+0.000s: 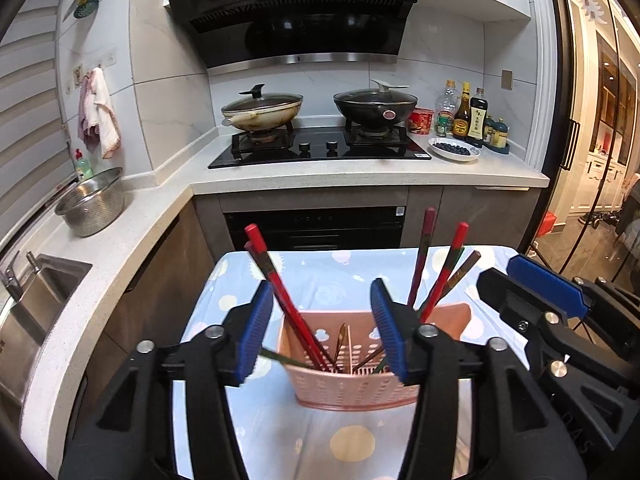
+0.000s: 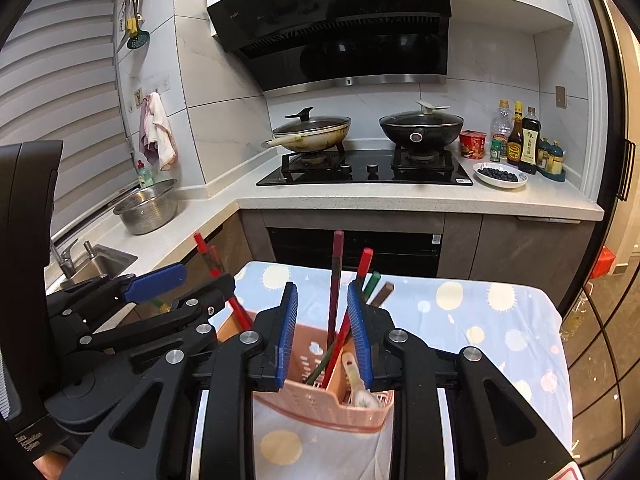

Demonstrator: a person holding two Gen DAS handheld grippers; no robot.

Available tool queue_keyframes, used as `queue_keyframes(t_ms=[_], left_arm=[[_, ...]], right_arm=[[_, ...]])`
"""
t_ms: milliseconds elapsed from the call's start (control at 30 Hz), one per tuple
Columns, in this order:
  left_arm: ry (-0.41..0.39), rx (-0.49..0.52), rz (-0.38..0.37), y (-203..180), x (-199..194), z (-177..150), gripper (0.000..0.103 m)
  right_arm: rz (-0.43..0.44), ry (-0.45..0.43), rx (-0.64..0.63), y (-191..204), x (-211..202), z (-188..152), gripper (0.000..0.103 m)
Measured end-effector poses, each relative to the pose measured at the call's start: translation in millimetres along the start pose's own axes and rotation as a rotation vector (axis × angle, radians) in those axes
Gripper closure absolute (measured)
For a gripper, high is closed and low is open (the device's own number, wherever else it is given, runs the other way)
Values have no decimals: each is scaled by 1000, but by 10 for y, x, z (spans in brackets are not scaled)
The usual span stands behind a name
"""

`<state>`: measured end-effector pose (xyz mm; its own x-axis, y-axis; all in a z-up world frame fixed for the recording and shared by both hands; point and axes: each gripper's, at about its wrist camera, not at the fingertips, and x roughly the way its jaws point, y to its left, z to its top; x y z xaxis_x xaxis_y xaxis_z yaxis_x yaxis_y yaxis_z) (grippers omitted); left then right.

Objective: Organize utensils

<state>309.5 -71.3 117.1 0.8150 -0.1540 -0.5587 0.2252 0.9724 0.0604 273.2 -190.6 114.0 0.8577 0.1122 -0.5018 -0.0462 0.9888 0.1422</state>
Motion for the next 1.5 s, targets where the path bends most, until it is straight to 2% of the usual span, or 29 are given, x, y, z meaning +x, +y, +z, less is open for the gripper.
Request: queue_keyframes(t_ms=[167,300,600,767,833,1033,1067,1333,1500], left_arm=[[11,-2,3,-1,-170,-188,49],[27,0,3,-25,-271,-374,45],[82,1,-9,-92,-411,-861,44],[114,-7,-3,-62,-436,-1122,36],[121,-9,3,-48,-451,-1197,29],[130,-1,32,-1,-484,-1341,17],[131,-1,36,11,-487,-1371,16],[147,-18,60,107,-488,-1499,10],[167,-26,62,131,-468,-1578,9]], right_arm=[[-34,7,-6,40,-192,-196,68],[-59,21,-6,51,-329,-384,68],[-115,64,-20,110,-550,-858,67],[-145,85,-14,94,-597,-1095,56],[-142,96,-3,89,-607,-1178,53],[-158,127,-6,112,-606,-1373,51],[-160,133,-2,112,-605,-1400,49],[-192,136,-1,104,-644,-1543,17],[-212,149,-9,83,-640,-1582,16]])
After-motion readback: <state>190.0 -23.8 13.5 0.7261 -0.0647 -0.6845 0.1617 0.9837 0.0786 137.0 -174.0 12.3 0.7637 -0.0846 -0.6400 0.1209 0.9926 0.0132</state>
